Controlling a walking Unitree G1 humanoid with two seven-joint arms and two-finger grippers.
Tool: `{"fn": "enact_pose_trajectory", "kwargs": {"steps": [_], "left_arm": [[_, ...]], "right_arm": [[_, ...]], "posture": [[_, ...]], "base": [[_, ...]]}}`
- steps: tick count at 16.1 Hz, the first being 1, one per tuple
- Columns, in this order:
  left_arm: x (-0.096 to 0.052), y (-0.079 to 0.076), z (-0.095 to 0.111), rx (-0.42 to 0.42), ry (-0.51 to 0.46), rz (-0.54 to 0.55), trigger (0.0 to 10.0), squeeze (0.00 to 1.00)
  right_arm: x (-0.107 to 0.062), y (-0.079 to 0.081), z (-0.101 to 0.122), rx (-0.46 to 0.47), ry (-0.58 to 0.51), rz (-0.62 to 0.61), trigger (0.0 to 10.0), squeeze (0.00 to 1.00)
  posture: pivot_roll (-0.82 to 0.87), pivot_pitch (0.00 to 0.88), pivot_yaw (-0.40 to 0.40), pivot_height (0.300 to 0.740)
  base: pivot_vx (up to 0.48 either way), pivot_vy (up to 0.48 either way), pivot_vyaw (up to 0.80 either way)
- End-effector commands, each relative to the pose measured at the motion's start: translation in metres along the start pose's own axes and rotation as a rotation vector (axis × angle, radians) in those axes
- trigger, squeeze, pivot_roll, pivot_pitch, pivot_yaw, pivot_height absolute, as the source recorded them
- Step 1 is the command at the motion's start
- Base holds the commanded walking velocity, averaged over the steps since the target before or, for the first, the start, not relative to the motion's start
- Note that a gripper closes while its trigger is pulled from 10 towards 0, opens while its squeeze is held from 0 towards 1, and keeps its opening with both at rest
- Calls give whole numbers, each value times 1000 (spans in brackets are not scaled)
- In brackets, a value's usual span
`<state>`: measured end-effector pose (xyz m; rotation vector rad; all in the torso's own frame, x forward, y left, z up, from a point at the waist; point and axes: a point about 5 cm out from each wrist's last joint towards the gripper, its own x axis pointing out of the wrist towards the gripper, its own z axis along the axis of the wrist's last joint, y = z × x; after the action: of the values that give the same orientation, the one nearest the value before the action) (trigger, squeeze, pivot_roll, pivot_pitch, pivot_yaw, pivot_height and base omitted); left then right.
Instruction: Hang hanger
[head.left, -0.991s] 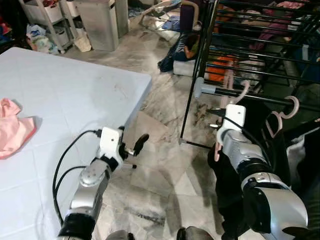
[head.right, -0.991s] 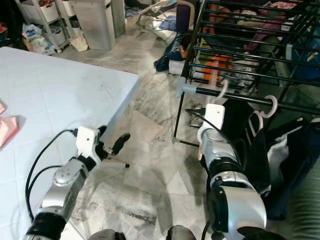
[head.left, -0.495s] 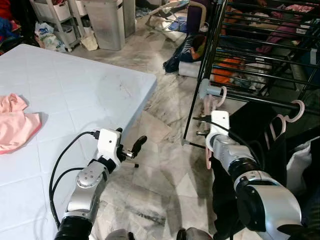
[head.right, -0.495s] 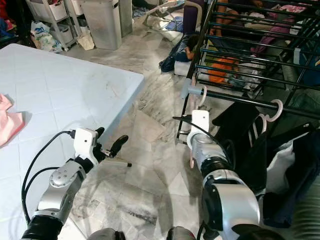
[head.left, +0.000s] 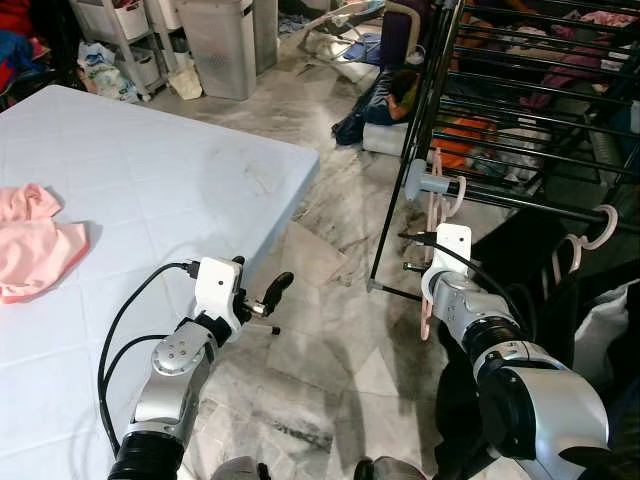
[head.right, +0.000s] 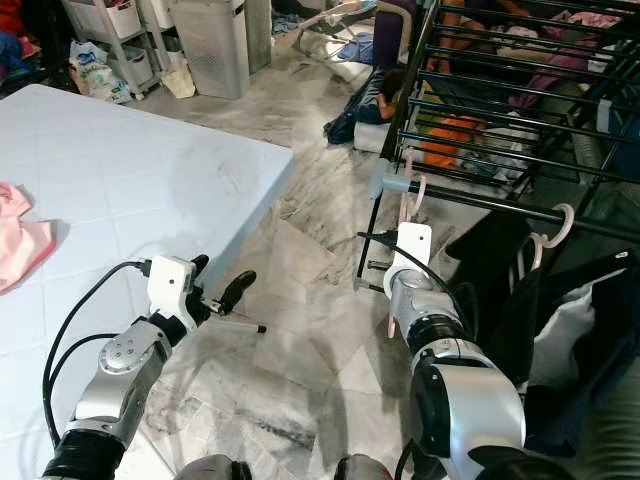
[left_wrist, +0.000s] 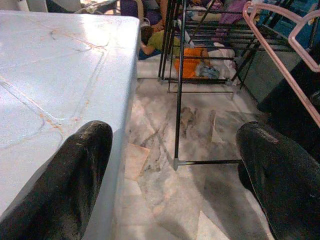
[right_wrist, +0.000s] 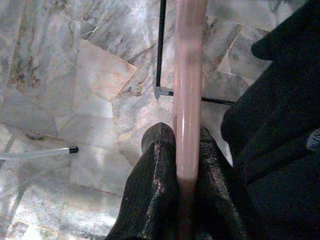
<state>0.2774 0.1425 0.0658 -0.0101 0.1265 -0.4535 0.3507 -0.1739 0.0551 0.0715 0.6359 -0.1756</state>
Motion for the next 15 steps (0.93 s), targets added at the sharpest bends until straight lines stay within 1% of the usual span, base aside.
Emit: {"fn": "enact_pose_trajectory", "kwargs": {"steps": [1, 3, 4, 7, 10, 13, 15], "left_arm": [[2, 0, 5, 25, -4, -13, 10000, 0], [3, 0, 5, 25, -2, -16, 10000, 0], [2, -1, 4, 26, 0, -19, 10000, 0], [3, -1, 4, 29, 4, -22, 10000, 0], [4, 0, 4, 33, 4, -23, 10000, 0], [5, 1, 5, 37, 6, -24, 10000, 0], [4, 2, 4, 39, 8, -23, 10000, 0]], "right_arm": [[1, -1, -15, 17, 65, -7, 10000, 0], [1, 0, -16, 31, 71, -4, 10000, 0], [1, -1, -16, 37, 71, -6, 10000, 1000], [1, -3, -20, 42, 70, -29, 10000, 1000], [1, -3, -20, 46, 65, -25, 10000, 1000], [1, 0, -15, 59, 40, -17, 10000, 1000], [0, 2, -11, 46, 6, -5, 10000, 1000]], "posture": [[23, 16, -12, 740], [22, 17, -9, 740], [22, 17, -9, 740], [22, 13, -3, 740], [21, 12, 1, 740], [21, 7, 4, 740], [22, 0, 4, 740]], "base": [[0, 0, 0], [0, 0, 0], [0, 0, 0], [0, 0, 0], [0, 0, 0], [0, 0, 0], [0, 0, 0]]}}
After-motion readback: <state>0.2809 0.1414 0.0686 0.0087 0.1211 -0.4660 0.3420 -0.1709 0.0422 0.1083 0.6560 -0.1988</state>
